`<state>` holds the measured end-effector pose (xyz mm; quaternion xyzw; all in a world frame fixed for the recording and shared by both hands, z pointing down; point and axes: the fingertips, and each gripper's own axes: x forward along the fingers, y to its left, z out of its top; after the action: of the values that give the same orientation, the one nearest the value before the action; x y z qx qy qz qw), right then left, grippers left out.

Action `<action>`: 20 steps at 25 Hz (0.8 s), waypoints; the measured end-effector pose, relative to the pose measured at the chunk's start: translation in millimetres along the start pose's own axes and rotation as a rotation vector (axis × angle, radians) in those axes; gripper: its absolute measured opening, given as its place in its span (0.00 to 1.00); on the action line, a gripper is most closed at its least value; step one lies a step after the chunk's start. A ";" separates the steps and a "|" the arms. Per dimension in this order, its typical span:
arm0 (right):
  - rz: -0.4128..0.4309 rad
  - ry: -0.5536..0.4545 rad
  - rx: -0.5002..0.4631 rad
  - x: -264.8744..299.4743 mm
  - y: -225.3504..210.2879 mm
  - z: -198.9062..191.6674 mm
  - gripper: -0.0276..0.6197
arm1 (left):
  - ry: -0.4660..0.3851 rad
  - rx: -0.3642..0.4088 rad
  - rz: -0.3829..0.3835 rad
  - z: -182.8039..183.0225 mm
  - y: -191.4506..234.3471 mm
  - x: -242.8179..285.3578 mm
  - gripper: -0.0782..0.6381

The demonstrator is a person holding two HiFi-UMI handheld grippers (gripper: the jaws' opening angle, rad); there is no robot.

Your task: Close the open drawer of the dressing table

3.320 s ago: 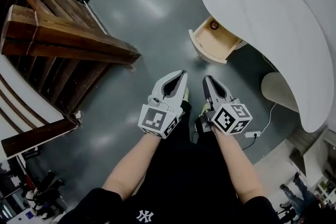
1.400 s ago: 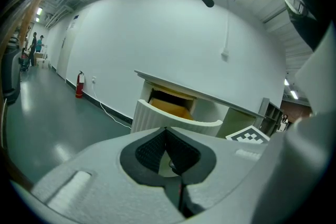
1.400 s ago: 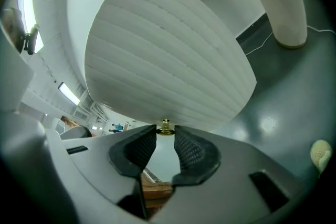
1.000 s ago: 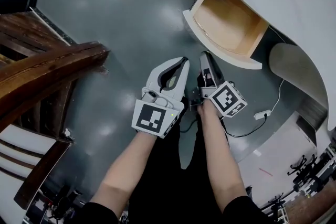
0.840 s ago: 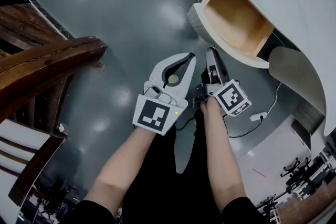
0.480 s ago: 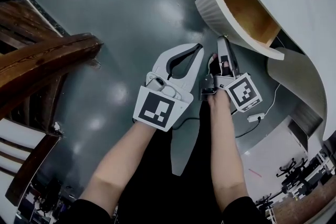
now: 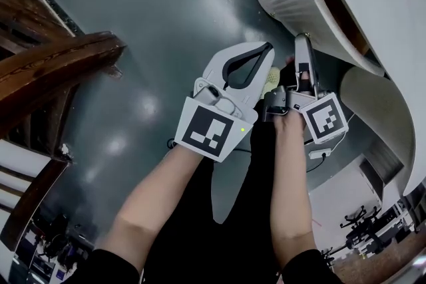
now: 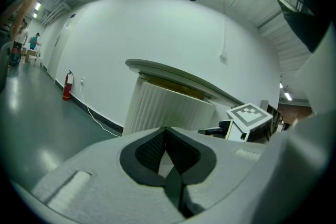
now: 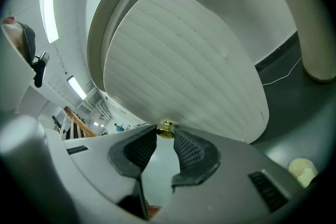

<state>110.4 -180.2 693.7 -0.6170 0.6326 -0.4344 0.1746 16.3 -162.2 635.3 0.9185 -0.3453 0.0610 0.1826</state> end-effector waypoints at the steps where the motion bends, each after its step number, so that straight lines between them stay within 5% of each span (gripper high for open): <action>1: 0.002 -0.003 -0.005 2.7 -1.6 3.4 0.22 | -0.002 0.000 0.002 -0.6 0.9 4.6 0.12; 20: 0.025 -0.150 -0.148 46.1 -15.7 61.1 0.21 | -0.057 0.030 0.025 2.1 31.8 54.7 0.12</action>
<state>158.3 -241.4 686.0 -0.6510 0.6557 -0.3369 0.1810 36.7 -218.6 655.7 0.9181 -0.3610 0.0424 0.1582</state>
